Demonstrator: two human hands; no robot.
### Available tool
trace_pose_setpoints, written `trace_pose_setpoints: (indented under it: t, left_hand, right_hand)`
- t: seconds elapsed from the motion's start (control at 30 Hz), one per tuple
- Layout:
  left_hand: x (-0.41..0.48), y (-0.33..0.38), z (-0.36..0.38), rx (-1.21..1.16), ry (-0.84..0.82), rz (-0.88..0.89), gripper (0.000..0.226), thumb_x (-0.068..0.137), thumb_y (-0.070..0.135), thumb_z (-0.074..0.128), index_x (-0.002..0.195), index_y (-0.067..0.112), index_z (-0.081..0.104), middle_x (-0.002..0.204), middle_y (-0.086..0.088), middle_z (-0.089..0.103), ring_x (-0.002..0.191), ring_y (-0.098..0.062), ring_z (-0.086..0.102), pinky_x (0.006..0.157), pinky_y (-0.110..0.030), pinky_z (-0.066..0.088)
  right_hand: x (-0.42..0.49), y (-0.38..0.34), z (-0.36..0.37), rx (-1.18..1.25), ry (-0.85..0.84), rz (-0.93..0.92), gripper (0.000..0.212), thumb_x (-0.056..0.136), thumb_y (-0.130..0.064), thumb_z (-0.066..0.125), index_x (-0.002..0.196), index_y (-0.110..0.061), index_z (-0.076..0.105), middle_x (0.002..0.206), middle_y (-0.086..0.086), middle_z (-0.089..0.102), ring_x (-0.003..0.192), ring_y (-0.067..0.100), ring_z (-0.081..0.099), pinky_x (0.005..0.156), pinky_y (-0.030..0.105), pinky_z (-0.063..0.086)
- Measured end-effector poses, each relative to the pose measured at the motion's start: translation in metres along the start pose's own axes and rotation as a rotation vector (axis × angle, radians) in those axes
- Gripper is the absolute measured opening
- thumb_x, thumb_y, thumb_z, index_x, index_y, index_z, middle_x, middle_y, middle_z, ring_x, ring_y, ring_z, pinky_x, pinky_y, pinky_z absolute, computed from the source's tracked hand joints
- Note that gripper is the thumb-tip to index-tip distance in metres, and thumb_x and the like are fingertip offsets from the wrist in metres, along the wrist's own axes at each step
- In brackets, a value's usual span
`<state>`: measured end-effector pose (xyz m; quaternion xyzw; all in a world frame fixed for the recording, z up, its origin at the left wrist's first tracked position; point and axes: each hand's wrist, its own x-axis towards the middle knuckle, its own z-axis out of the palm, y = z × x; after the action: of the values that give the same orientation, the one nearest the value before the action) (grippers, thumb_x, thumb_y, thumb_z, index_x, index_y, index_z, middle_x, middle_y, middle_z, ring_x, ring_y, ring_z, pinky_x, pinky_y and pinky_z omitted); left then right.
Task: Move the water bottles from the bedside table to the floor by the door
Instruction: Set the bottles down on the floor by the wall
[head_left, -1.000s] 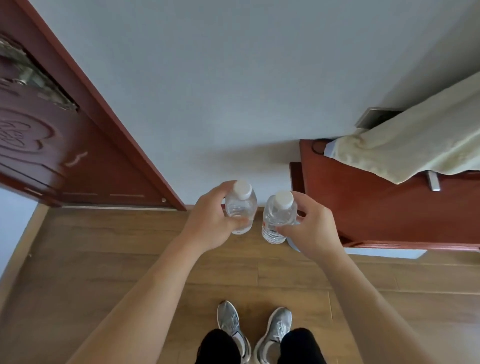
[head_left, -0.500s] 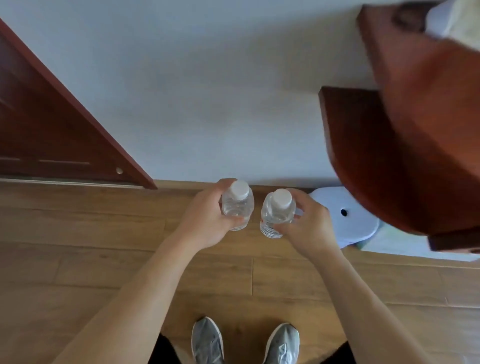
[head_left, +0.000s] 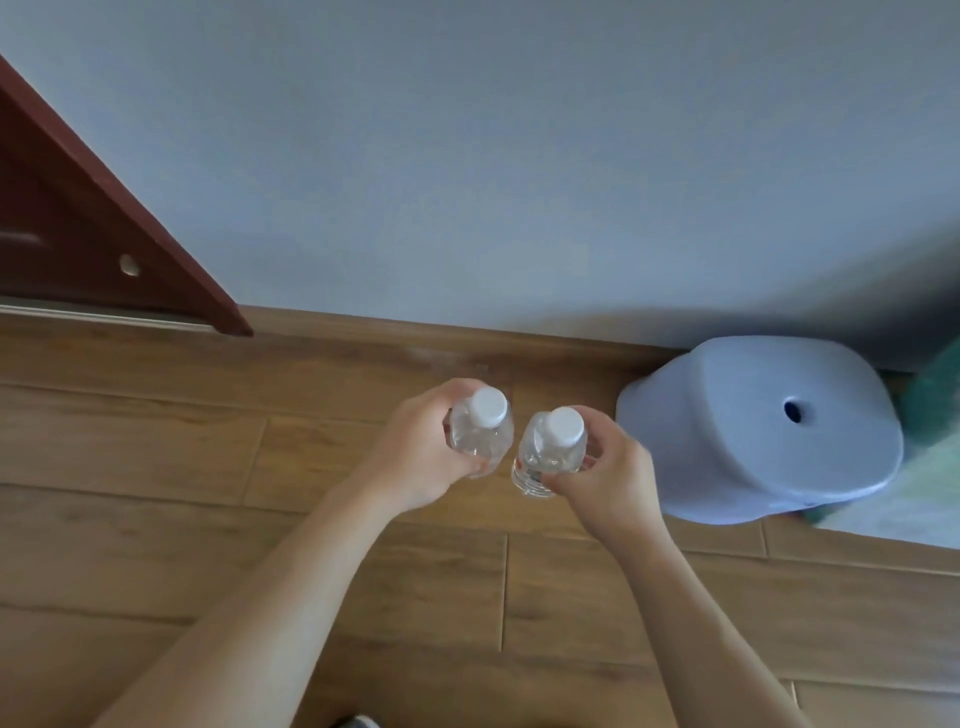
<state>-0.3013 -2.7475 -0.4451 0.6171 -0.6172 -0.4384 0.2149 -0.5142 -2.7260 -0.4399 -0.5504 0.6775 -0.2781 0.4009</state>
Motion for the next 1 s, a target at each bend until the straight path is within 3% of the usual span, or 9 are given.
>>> trace_pose_setpoints:
  t: [0.1,0.23,0.47,0.6,0.7,0.87,1.0]
  left_hand:
    - [0.007,-0.024,0.018,-0.022,-0.021,-0.022,0.063,0.070,0.014,0.088,0.113,0.050,0.057,0.112,0.029,0.062,0.106,0.010,0.055,0.081,-0.011,0.043]
    - [0.014,-0.051,0.036,-0.036,-0.032,-0.040,0.064,0.070,0.011,0.088,0.107,0.053,0.056,0.108,0.026,0.064,0.102,0.011,0.057,0.078,-0.005,0.043]
    - [0.028,-0.076,0.060,-0.087,-0.044,-0.059,0.065,0.069,0.011,0.089,0.112,0.049,0.057,0.110,0.025,0.064,0.106,0.004,0.059,0.085,-0.017,0.047]
    - [0.032,-0.080,0.069,-0.092,-0.041,-0.044,0.066,0.069,0.013,0.090,0.113,0.049,0.057,0.112,0.025,0.064,0.110,-0.002,0.059,0.094,-0.027,0.051]
    - [0.034,-0.082,0.072,-0.085,-0.033,-0.036,0.069,0.069,0.012,0.089,0.112,0.052,0.055,0.113,0.025,0.063,0.112,-0.004,0.059,0.096,-0.031,0.051]
    - [0.033,-0.082,0.072,-0.071,-0.020,-0.001,0.066,0.070,0.014,0.089,0.109,0.056,0.054,0.109,0.035,0.061,0.107,0.006,0.059,0.091,-0.022,0.049]
    - [0.034,-0.083,0.075,-0.043,-0.012,0.023,0.066,0.071,0.017,0.088,0.113,0.054,0.053,0.114,0.032,0.061,0.110,0.006,0.056,0.092,-0.019,0.046]
  right_hand:
    - [0.007,0.022,0.013,-0.001,-0.017,0.020,0.055,0.063,-0.015,0.087,0.090,-0.052,0.057,0.090,-0.041,0.061,0.088,-0.014,0.060,0.065,0.005,0.046]
    - [0.015,0.048,0.029,-0.006,-0.024,0.055,0.054,0.063,-0.015,0.086,0.091,-0.052,0.057,0.089,-0.034,0.065,0.086,-0.010,0.062,0.065,0.008,0.047]
    - [0.023,0.079,0.041,-0.007,-0.033,0.093,0.055,0.061,-0.011,0.081,0.096,-0.048,0.060,0.089,-0.025,0.069,0.086,-0.003,0.064,0.070,0.014,0.049]
    - [0.027,0.083,0.038,-0.008,-0.037,0.080,0.054,0.063,-0.010,0.082,0.092,-0.049,0.059,0.089,-0.032,0.066,0.086,-0.008,0.061,0.066,0.007,0.046]
    - [0.029,0.086,0.037,-0.010,-0.028,0.072,0.055,0.064,-0.009,0.081,0.100,-0.044,0.060,0.091,-0.026,0.067,0.087,-0.011,0.060,0.066,0.005,0.045]
    - [0.030,0.088,0.036,-0.001,-0.036,0.076,0.056,0.066,-0.003,0.075,0.108,-0.038,0.062,0.096,-0.023,0.068,0.089,-0.012,0.059,0.066,0.004,0.044]
    - [0.031,0.090,0.035,0.021,-0.041,0.095,0.056,0.066,-0.005,0.074,0.112,-0.035,0.063,0.100,-0.023,0.068,0.091,-0.012,0.060,0.070,0.008,0.045]
